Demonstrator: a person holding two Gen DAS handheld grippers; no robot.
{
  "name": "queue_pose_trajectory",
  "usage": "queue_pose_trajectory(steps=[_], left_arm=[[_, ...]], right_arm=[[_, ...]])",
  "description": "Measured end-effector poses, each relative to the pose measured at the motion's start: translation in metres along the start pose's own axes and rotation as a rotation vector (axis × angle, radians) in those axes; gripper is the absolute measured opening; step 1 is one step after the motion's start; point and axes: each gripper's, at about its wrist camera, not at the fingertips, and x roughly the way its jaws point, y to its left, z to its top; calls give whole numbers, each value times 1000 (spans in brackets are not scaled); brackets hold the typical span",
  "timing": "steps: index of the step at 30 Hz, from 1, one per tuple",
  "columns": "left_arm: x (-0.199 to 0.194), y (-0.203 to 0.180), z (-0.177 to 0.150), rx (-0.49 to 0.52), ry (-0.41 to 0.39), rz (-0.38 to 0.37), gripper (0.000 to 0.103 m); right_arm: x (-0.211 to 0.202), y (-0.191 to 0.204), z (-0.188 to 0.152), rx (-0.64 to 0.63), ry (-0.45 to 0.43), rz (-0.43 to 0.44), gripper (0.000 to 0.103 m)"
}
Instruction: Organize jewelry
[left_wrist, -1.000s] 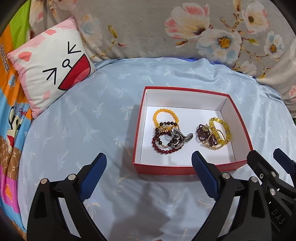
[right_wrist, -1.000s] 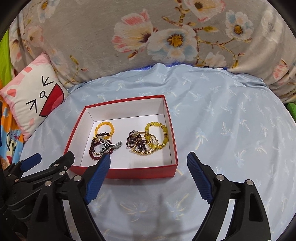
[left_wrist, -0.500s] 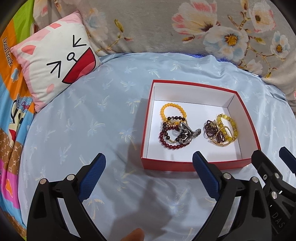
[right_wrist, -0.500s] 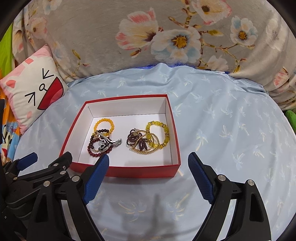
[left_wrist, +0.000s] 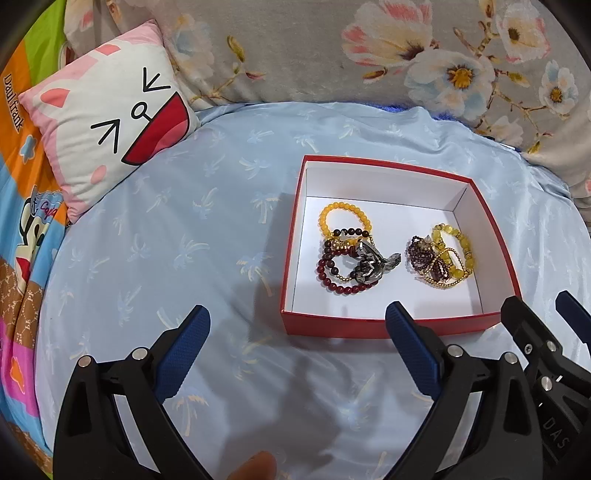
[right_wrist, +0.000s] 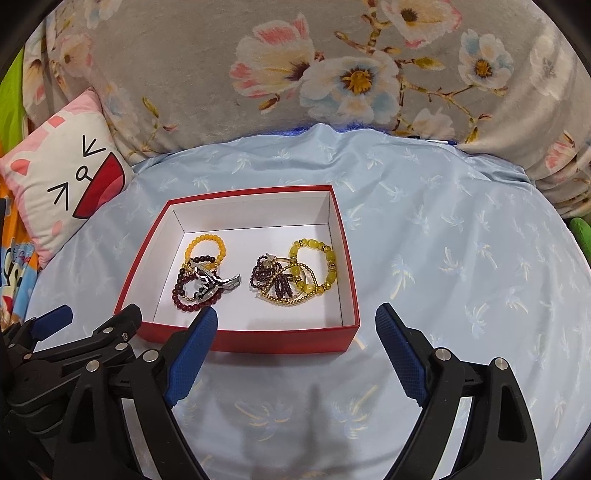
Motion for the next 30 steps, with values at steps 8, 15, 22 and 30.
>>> queue_pose_trajectory(steps=[8,15,22,30], left_arm=[[1,-1,-1,-11,8,-13,91],[1,-1,-1,-11,3,1,91],[0,-1,-1,-2,-5,7,91],[1,1,-1,-2,-5,3,91]], right_arm=[[-1,-2,0,8,-3,-4,84],[-1,-1,1,9,-4,-3,84],[-2,0,-1,12,-2,-3,84],[-1,-1,0,8,-6,-7,84]])
